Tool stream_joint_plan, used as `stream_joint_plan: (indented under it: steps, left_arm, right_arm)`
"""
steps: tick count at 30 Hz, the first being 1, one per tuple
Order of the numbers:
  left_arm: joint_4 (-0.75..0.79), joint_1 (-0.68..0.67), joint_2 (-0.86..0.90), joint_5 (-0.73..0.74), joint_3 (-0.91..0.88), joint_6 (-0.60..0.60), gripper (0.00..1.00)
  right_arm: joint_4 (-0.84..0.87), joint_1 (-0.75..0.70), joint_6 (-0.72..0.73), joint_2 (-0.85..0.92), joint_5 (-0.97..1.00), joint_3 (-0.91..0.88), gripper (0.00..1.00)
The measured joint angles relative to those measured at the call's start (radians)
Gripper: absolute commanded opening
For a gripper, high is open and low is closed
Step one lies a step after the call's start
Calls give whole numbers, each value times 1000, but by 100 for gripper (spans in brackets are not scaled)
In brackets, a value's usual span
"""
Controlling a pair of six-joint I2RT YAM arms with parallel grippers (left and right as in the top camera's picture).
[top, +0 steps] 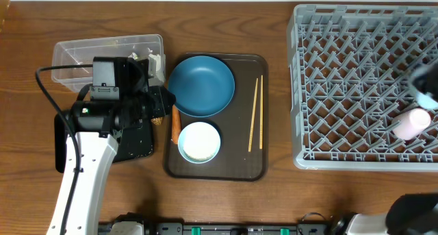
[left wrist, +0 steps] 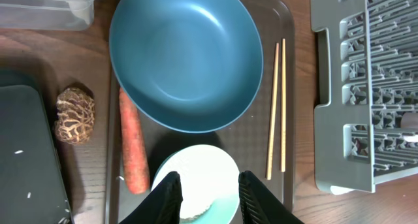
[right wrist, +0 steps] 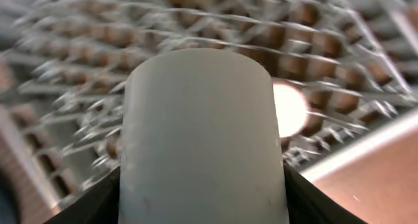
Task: Sort waste into correct bins and load items into the dishwasher rack
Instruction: 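Place the light-blue cup in the dish rack's right side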
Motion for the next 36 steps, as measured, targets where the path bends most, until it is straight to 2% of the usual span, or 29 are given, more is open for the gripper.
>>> stream_joint_plan:
  steps: [7,15,30,36]
  left_arm:
    - [-1,0,0,-4,0,1,30]
    - [-5,0,0,-6,0,1,30]
    - [-23,0,0,-6,0,8,30]
    - [-24,0,0,-6,0,8,30]
  right_arm:
    - [11,-122,51,141,42,0,45]
    - [87,-177,77,271,47,0,48]
    - [188,-177,84,285,27,0,52]
    - [214,-177,87,288,24,-1,57]
